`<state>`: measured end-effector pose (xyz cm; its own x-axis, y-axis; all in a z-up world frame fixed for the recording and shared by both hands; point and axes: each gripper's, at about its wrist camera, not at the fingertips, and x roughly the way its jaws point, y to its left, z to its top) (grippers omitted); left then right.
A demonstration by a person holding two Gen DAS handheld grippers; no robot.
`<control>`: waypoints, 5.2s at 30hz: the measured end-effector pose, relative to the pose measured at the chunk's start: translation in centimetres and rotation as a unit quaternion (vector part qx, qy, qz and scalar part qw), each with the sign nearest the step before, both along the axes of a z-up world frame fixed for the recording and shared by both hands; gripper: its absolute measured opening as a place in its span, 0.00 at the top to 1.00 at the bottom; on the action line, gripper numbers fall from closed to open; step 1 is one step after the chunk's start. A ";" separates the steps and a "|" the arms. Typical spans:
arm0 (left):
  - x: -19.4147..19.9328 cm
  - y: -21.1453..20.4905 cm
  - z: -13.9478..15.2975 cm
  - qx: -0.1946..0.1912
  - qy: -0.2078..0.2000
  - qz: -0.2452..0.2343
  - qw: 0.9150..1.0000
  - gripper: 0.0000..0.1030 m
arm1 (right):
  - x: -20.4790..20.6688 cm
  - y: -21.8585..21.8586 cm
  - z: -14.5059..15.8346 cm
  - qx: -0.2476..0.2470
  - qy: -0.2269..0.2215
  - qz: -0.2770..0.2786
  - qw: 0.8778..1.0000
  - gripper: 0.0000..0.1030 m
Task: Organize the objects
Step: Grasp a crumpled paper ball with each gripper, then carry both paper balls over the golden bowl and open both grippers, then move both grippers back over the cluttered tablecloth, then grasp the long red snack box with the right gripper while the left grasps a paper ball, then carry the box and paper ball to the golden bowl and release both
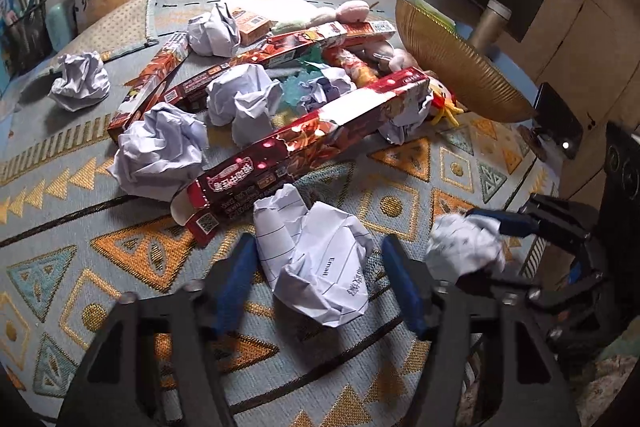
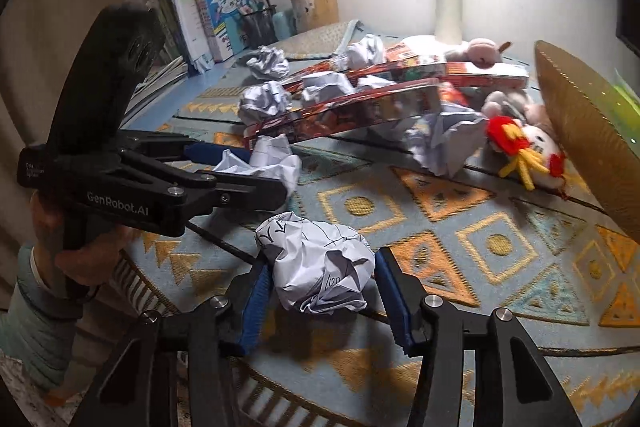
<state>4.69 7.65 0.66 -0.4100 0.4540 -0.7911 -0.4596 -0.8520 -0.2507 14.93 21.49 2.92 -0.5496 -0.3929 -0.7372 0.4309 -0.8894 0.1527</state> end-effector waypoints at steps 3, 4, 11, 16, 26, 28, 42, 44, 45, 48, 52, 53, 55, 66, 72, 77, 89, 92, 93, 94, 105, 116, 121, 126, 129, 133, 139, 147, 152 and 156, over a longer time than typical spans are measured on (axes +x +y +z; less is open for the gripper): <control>0.2 0.6 0.1 -0.003 0.005 -0.001 1.000 0.57 | 0.2 3.0 0.9 -0.014 0.006 -0.038 0.999 0.52; 0.3 0.8 0.3 -0.001 0.005 -0.002 1.000 0.58 | 0.1 3.9 1.3 -0.014 0.011 -0.051 0.999 0.51; 0.7 5.9 6.7 0.013 0.067 -0.048 0.996 0.58 | 0.7 10.7 6.5 -0.011 0.083 -0.156 0.984 0.52; -2.0 12.6 11.6 0.045 0.113 -0.072 0.990 0.58 | -1.2 16.8 10.9 -0.008 0.124 -0.284 0.951 0.51; -9.0 20.6 9.7 0.095 0.077 -0.082 0.989 0.31 | -4.8 22.5 9.3 -0.020 0.091 -0.356 0.930 0.41; -9.6 20.0 9.4 0.118 0.057 -0.074 0.989 0.30 | -4.1 22.5 9.0 -0.019 0.098 -0.362 0.927 0.26; -6.3 8.4 12.2 0.165 0.095 -0.006 0.982 0.26 | -7.7 15.6 10.8 0.136 0.251 -0.360 0.888 0.07; -5.2 5.9 11.9 0.146 0.109 0.011 0.983 0.25 | -9.6 14.6 10.1 0.174 0.259 -0.364 0.878 0.07; -4.7 4.7 11.7 0.139 0.113 0.019 0.984 0.25 | -10.6 14.4 9.6 0.187 0.251 -0.366 0.877 0.07; -3.3 1.1 10.8 0.130 0.126 0.041 0.983 0.25 | -13.2 14.5 7.9 0.200 0.227 -0.369 0.879 0.07; -2.9 -2.6 9.1 0.128 0.109 0.082 0.982 0.25 | -15.1 15.3 6.2 0.222 0.188 -0.386 0.875 0.09; -2.9 -3.6 8.5 0.133 0.100 0.091 0.982 0.25 | -15.0 15.8 5.9 0.218 0.174 -0.401 0.873 0.09; -3.1 -5.1 7.5 0.145 0.085 0.110 0.980 0.25 | -14.6 16.7 5.1 0.207 0.134 -0.434 0.866 0.10; -2.6 -9.8 5.6 0.151 0.072 0.167 0.972 0.25 | -19.1 16.8 7.7 0.296 0.169 -0.483 0.806 0.10; -1.8 -10.2 4.6 0.095 0.078 0.164 0.979 0.25 | -20.2 19.5 5.6 0.291 0.117 -0.479 0.820 0.12; -1.9 -9.9 3.7 0.034 0.076 0.142 0.986 0.21 | -16.3 16.7 8.6 0.274 0.198 -0.430 0.837 0.12; -7.6 -8.8 0.2 0.076 -0.022 0.105 0.991 0.14 | -8.4 -2.0 8.5 0.130 0.139 0.092 0.977 0.05; -7.4 -8.9 -0.1 0.081 -0.002 0.109 0.991 0.14 | -9.2 -5.5 6.1 0.196 0.139 0.126 0.962 0.06; -7.3 -8.7 -0.2 0.077 0.004 0.108 0.991 0.14 | -9.9 -6.2 5.4 0.212 0.129 0.137 0.959 0.09; -7.3 -8.6 -0.2 0.073 0.010 0.110 0.991 0.14 | -10.4 -6.6 4.7 0.218 0.108 0.154 0.958 0.10; -7.7 -7.8 -0.1 0.094 0.012 0.090 0.991 0.54 | -9.2 -8.6 1.2 0.315 0.065 0.242 0.915 0.71; -5.3 -8.6 1.5 0.128 0.077 0.086 0.985 0.54 | -3.8 -4.5 0.5 0.181 -0.057 0.142 0.972 0.80; -5.1 -8.3 1.6 0.111 0.091 0.093 0.985 0.54 | -3.4 -1.0 0.2 0.103 -0.069 0.067 0.990 0.76; -5.2 -8.4 1.4 0.109 0.088 0.093 0.986 0.53 | -3.6 -2.4 -1.2 0.102 -0.074 0.058 0.990 0.42; -5.3 -8.6 1.3 0.111 0.085 0.097 0.985 0.53 | -3.1 -3.8 -1.4 0.112 -0.044 0.059 0.991 0.50; -5.3 -8.6 1.2 0.111 0.085 0.100 0.985 0.53 | -1.8 -4.7 -1.2 0.099 -0.028 0.068 0.992 0.82; -5.0 -8.4 1.5 0.106 0.095 0.104 0.984 0.53 | 0.1 -3.7 -1.2 0.015 -0.048 0.074 0.996 0.84; -3.6 -5.4 7.0 0.131 0.126 0.090 0.979 0.53 | 0.4 2.9 2.5 -0.061 -0.011 -0.010 0.998 0.84; -3.8 2.0 12.1 0.149 0.152 0.025 0.977 0.53 | -0.8 11.1 7.2 -0.085 0.027 -0.153 0.984 0.84; -6.8 9.2 14.1 0.167 0.118 -0.007 0.979 0.53 | -2.3 17.9 10.7 -0.095 0.075 -0.256 0.959 0.84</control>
